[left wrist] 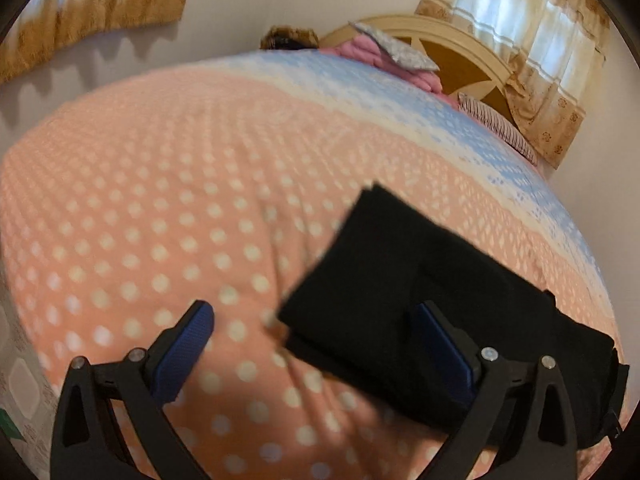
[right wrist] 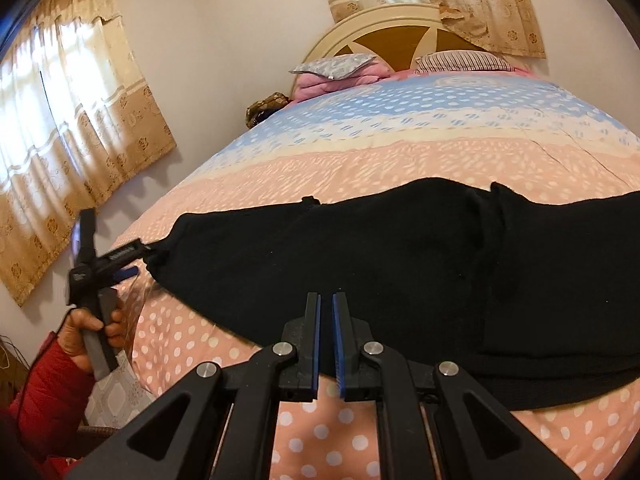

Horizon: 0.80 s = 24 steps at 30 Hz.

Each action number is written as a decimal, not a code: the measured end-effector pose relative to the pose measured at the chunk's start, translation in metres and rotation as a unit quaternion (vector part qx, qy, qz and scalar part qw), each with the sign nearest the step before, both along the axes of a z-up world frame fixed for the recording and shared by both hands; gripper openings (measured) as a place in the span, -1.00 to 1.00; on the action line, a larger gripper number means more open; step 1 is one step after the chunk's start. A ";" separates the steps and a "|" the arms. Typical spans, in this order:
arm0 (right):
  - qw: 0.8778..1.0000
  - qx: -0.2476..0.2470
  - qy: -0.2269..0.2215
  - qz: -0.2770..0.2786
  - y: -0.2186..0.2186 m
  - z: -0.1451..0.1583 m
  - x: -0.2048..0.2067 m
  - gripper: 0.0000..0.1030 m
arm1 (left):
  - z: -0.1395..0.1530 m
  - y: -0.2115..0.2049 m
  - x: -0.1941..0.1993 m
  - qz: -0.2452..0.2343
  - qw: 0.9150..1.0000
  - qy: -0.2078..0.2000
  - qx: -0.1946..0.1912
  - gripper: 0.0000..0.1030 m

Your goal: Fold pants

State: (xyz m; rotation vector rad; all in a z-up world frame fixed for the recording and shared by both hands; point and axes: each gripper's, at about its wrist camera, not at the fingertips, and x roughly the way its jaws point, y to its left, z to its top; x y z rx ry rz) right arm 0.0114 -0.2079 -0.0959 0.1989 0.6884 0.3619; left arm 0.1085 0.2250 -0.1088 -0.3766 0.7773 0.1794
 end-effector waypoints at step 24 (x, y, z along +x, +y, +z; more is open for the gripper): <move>0.984 0.126 0.016 -0.129 -0.103 0.005 -0.008 -0.88 | 0.109 -0.141 -0.004 -0.183 0.970 -0.151 0.046 -0.51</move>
